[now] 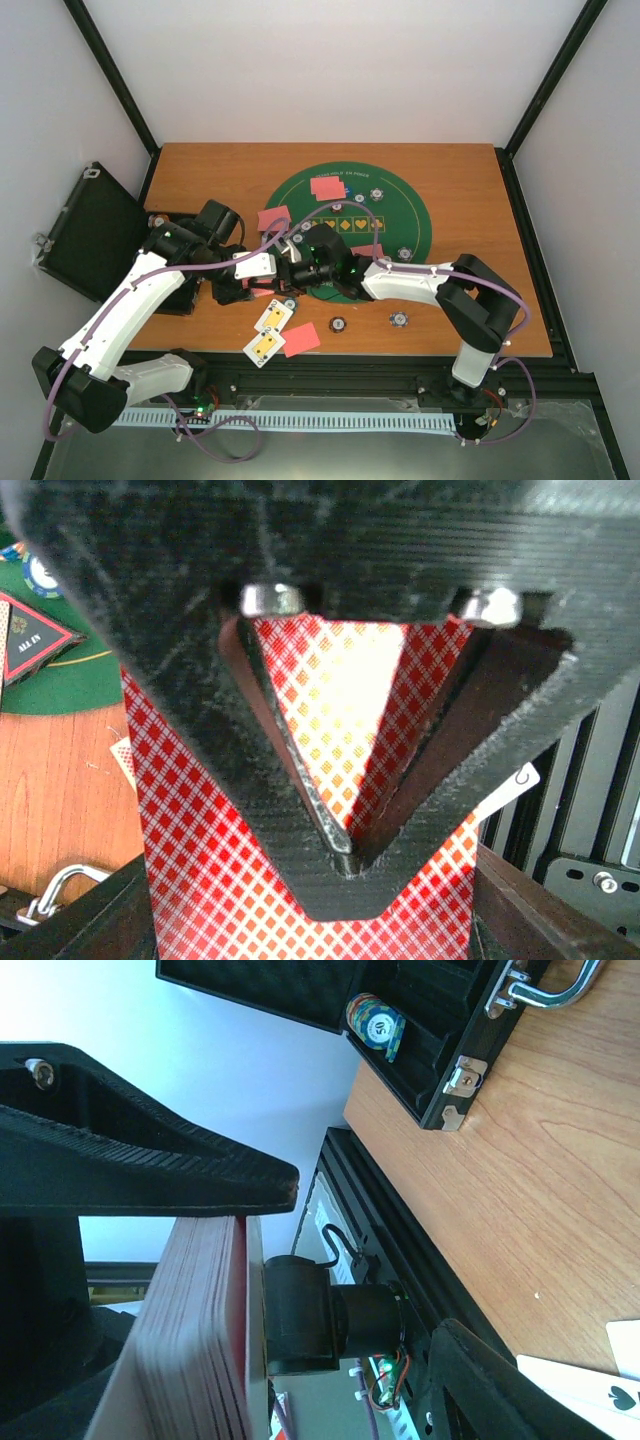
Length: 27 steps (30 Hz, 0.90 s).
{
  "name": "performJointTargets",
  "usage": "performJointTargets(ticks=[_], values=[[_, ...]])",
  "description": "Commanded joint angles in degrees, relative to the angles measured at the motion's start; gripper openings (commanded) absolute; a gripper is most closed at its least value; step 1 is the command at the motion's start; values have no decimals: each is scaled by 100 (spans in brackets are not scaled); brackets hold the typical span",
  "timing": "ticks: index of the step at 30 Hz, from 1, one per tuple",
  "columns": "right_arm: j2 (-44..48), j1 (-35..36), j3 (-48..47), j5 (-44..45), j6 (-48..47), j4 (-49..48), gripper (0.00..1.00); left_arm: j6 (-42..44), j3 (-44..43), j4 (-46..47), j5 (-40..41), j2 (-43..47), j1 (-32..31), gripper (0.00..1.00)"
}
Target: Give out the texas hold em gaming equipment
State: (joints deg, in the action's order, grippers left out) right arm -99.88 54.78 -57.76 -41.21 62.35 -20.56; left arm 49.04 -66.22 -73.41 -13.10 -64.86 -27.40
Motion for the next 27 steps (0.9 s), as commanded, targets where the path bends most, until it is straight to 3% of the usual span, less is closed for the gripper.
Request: performJointTargets(ticks=[1,11,27], values=[[-222,-4,-249,-102,-41,131,60,14,-86,-39,42,108,-30,18],[-437,136,-555,-77,-58,241,62,-28,-54,-52,53,121,-29,18],[-62,-140,-191,98,-425,922,50,-33,-262,-250,12,115,-29,17]])
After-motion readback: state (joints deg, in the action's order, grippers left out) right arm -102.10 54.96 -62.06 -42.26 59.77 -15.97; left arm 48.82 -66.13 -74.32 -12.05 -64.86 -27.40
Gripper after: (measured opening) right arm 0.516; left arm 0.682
